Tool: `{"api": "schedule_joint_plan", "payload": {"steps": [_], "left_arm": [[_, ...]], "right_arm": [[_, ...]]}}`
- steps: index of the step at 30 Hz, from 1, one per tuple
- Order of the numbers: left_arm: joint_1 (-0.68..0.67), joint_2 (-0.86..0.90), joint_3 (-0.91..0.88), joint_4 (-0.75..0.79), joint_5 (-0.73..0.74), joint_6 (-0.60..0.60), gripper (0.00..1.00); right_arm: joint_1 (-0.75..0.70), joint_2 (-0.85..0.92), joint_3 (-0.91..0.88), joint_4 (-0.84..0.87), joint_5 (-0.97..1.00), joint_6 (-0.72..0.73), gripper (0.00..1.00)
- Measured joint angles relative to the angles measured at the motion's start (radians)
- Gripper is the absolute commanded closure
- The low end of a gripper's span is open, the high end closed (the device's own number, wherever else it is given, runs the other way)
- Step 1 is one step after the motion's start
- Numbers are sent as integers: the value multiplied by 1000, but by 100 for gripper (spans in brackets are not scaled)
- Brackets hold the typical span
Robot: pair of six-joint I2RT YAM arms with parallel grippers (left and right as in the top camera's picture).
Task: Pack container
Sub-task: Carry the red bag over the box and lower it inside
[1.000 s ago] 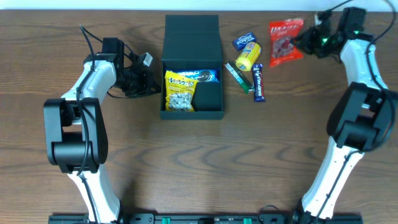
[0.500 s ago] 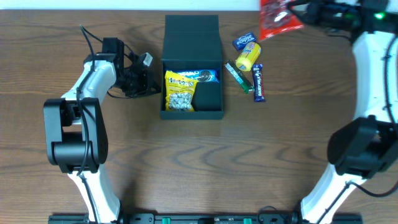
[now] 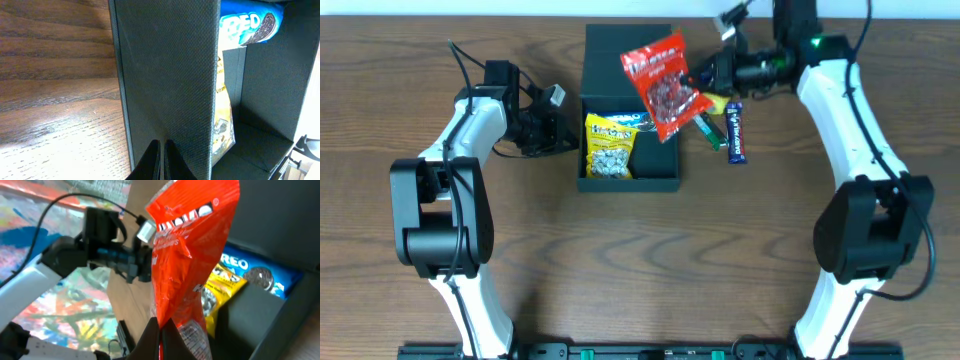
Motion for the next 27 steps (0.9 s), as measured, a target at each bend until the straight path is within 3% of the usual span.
{"api": "schedule_joint_plan", "payload": {"steps": [5,12,27], "left_arm": [[0,0,0,0,0,0,94],[0,0,0,0,0,0,94],[0,0,0,0,0,0,94]], "right_arm": [[39,3,-158,215,-20,120,99],[180,3,-245,376,3,327,98],[262,3,-264,402,235,597,98]]}}
